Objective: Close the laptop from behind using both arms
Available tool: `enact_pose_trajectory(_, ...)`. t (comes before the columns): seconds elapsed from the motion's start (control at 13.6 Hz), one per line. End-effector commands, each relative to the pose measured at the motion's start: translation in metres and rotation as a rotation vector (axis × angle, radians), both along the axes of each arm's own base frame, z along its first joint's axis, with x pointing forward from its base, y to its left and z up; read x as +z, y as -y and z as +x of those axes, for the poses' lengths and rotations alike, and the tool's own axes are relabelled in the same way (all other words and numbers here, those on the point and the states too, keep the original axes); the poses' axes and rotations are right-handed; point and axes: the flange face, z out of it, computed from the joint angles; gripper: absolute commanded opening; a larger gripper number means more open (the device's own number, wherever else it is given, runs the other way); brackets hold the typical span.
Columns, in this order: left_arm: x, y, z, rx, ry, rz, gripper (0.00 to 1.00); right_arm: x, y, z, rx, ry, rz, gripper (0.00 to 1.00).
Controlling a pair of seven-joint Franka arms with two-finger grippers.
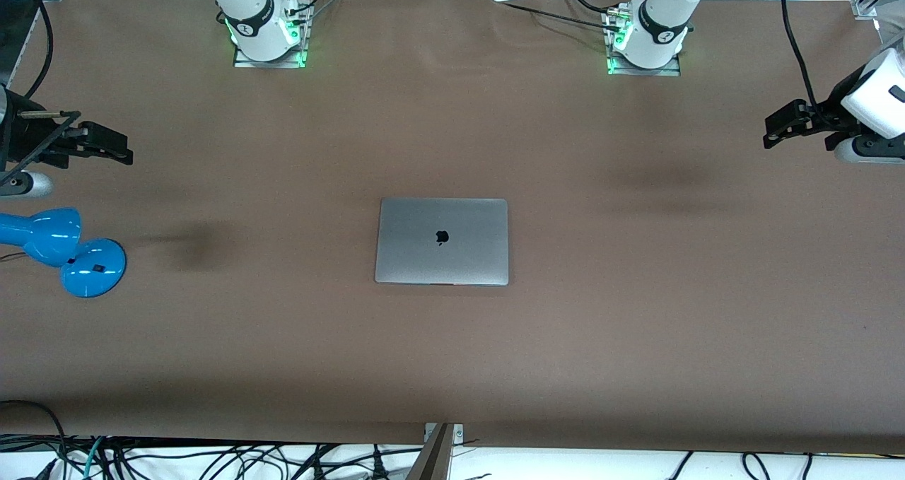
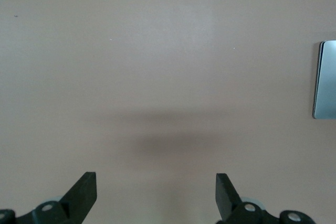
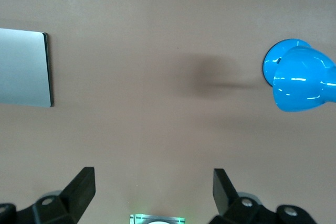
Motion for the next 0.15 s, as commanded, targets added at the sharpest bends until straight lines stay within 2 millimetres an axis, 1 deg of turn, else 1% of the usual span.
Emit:
enact_pose_trajectory(0.0, 0.0034, 0.0071, -0.0041, 0.022, -0.006, -0.005, 1.0, 0.0034, 0.0028, -0.0044, 0.011, -0.004, -0.006, 0.99)
enact_pose_trajectory(0.07, 0.0063, 0.0073, -0.002, 0.022, 0.003, -0.004, 1.0, 0.0033, 0.0036, -0.0044, 0.011, -0.004, -0.006, 0.99)
